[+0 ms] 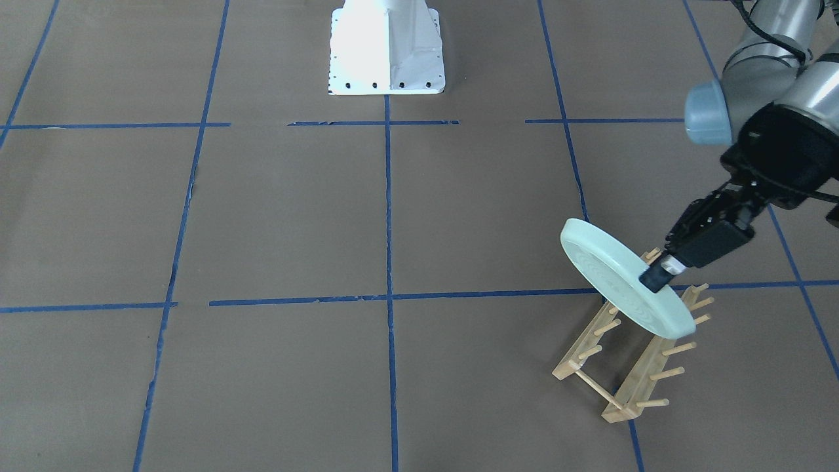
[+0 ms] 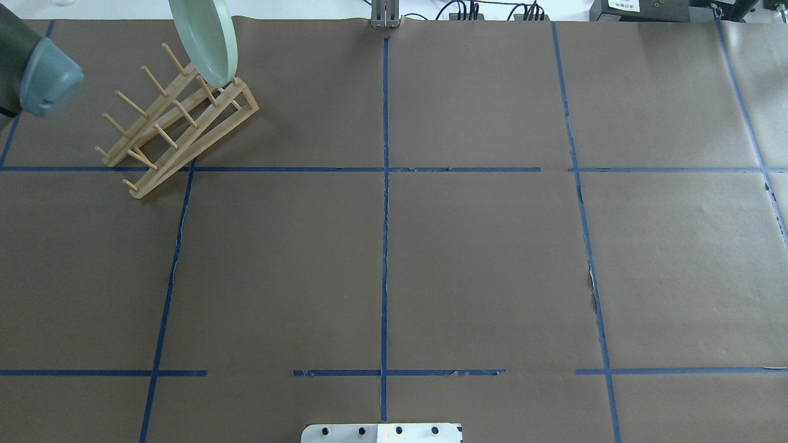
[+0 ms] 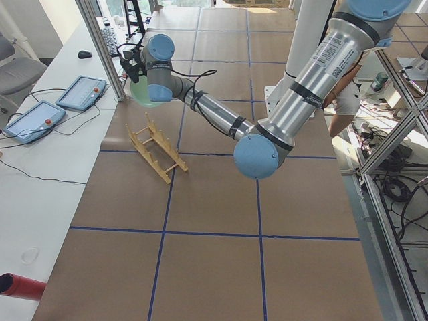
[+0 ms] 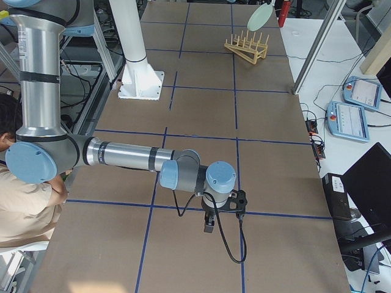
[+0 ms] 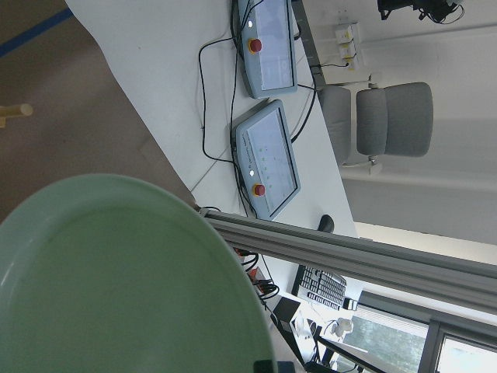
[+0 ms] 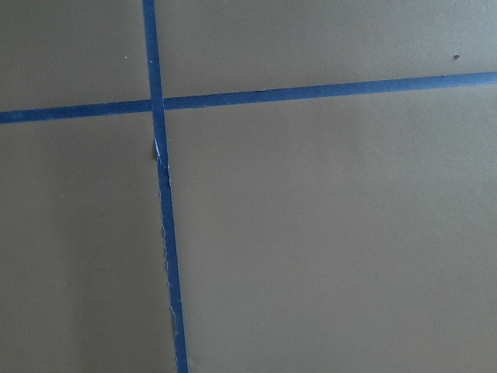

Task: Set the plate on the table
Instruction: 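Lift the green plate up out of the wooden rack with the left gripper, then carry the plate toward the robot and lower it flat onto the table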

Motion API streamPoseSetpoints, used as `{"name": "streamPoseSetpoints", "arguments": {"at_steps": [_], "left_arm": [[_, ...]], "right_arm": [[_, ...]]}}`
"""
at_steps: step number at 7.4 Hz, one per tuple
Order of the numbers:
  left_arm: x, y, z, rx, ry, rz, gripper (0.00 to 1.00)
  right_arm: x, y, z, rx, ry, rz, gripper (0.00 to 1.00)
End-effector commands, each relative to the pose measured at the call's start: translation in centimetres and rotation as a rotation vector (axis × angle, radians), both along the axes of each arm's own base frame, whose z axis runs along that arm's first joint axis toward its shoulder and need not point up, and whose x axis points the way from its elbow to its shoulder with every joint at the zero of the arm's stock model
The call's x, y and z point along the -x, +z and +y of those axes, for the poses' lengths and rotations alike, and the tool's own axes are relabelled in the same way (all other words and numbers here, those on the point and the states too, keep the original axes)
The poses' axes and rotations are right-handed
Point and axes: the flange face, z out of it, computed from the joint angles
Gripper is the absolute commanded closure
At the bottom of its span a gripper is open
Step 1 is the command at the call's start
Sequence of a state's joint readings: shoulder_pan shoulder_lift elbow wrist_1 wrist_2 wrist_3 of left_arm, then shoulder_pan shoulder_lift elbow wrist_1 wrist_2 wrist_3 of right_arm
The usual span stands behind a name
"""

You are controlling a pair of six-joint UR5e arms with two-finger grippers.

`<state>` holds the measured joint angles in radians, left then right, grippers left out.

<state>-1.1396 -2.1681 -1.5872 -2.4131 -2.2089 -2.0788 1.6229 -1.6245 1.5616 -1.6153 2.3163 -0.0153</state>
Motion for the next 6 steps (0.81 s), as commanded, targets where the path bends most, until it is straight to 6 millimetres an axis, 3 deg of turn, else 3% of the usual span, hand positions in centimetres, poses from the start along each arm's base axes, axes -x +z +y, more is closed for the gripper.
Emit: {"name": "streamPoseSetpoints", "arguments": {"at_steps": [1,3,4,5,6], "left_arm": [[-9.2,-2.0,3.7,0.025,0.14,-0.239,1.0],[-18.7,-2.6,7.2,0.047,0.259,-0.53,1.0],[-21.9,-3.1,8.9,0.073,0.318,-0.685,1.0],[-26.2,-3.0,11.0,0.098,0.402,-0.827,1.0],[-30.4,-1.9,11.9,0.115,0.497,-0.972,1.0]], "right_arm": [[0.0,0.0,0.0,0.0,0.0,0.0,0.0],[0.0,0.0,0.0,0.0,0.0,0.0,0.0],[0.0,0.0,0.0,0.0,0.0,0.0,0.0],[0.0,0.0,0.0,0.0,0.0,0.0,0.0],[0.0,0.0,0.0,0.0,0.0,0.0,0.0]]}}
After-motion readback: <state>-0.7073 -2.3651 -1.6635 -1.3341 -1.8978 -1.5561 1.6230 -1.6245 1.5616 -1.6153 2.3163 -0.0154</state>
